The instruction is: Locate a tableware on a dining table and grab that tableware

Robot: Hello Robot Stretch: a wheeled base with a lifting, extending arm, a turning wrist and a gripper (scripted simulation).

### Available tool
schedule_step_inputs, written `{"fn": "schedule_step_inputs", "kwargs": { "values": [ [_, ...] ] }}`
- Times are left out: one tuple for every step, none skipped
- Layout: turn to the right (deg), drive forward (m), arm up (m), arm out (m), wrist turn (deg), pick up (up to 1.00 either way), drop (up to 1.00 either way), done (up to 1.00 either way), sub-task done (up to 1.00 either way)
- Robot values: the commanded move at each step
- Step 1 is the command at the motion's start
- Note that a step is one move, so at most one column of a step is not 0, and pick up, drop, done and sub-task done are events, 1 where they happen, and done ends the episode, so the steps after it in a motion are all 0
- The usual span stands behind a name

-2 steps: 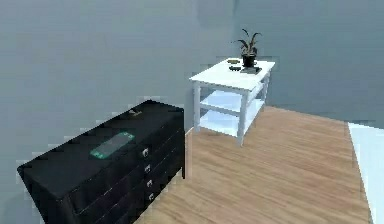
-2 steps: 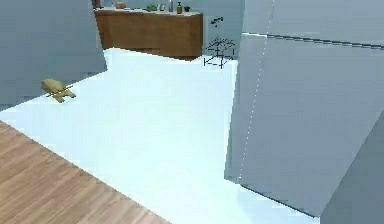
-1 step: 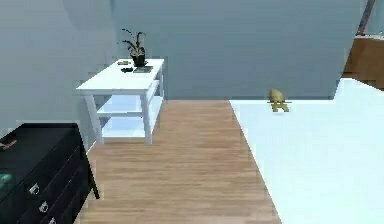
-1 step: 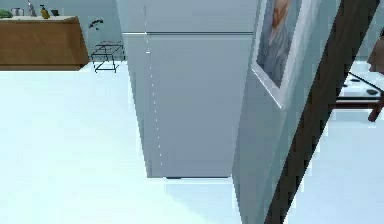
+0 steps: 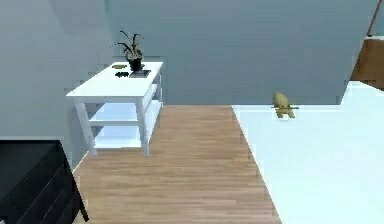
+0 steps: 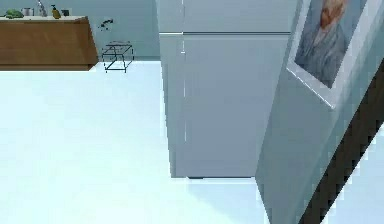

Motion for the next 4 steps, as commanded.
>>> {"fn": "schedule_step_inputs", "kwargs": {
  "values": [
    [0.0,1.0,0.0,0.0,0.0,0.0,0.0,0.0,0.0],
    [27.0,0.0,0.0,0.0,0.0,0.0,0.0,0.0,0.0],
    [0.0,0.05,0.0,0.0,0.0,0.0,0.0,0.0,0.0],
    [-9.0,0.0,0.0,0.0,0.0,0.0,0.0,0.0,0.0]
  ]
}}
